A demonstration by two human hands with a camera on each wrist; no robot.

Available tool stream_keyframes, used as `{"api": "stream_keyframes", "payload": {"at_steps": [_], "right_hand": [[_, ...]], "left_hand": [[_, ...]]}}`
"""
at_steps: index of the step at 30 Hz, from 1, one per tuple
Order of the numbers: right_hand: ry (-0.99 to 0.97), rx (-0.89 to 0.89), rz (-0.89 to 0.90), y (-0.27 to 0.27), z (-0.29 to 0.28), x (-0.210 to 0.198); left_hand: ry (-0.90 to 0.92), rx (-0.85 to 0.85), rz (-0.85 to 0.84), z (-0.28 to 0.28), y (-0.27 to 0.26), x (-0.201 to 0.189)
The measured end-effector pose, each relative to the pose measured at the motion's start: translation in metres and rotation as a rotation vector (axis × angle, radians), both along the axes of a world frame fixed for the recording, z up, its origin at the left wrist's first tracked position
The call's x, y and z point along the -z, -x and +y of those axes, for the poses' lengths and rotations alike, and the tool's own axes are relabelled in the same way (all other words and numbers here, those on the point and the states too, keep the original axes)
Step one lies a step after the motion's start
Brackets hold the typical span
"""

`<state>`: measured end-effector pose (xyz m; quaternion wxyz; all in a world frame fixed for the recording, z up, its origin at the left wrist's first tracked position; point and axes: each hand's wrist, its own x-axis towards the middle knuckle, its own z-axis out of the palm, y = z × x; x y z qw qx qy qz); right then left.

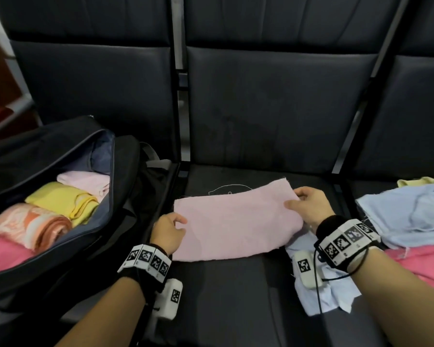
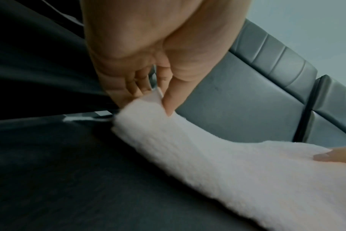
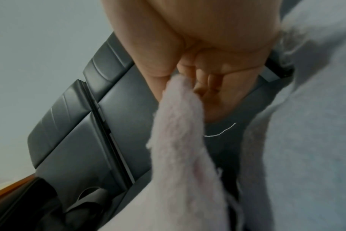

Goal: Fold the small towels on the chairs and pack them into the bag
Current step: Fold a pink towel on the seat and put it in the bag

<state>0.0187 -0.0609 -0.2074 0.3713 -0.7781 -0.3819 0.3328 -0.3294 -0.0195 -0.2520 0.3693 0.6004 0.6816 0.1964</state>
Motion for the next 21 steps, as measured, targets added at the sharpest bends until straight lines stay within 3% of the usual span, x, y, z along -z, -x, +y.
{"api": "stream_keyframes", "payload": {"at_steps": [3,7,11,15,18,21], "right_hand": [[-0.021,0.005,0.058,0.008,-0.003,-0.008],[-0.103,-0.152,0.074,0.051,0.002,-0.021],[-0.144,-0.293,0.062,0.112,0.013,-0.025],[-0.092,-0.485,0.241,0.154,0.015,-0.014],[-0.027,-0.511,0.213,0.151,0.011,0.001],[0.001,-0.513,0.111,0.136,0.005,0.015]], "left_hand": [[0.006,0.043,0.027,-0.002,-0.009,-0.002],[-0.087,0.023,0.024,-0.005,-0.015,-0.009],[0.039,0.041,-0.249,-0.006,-0.026,-0.024],[0.357,-0.137,-0.618,-0.006,-0.025,-0.033],[0.429,-0.147,-0.649,-0.01,-0.02,-0.028],[0.34,-0.029,-0.571,-0.012,-0.018,-0.023]]}}
